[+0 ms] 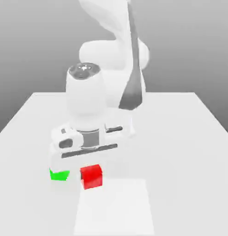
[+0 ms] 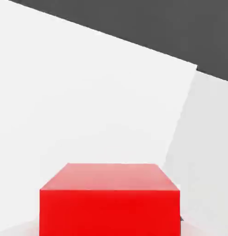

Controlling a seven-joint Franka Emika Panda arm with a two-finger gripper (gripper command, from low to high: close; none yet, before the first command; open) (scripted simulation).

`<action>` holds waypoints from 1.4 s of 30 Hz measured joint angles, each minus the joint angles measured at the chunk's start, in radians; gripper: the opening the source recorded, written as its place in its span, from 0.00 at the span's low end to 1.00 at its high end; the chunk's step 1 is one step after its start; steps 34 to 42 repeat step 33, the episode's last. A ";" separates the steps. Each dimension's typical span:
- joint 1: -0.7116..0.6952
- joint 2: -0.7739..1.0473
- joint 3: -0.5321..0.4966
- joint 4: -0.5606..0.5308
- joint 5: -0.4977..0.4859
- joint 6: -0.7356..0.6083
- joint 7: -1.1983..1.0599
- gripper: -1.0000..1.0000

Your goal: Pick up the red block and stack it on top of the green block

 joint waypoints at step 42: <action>0.072 0.035 -0.288 -0.142 0.308 0.130 -0.489 0.00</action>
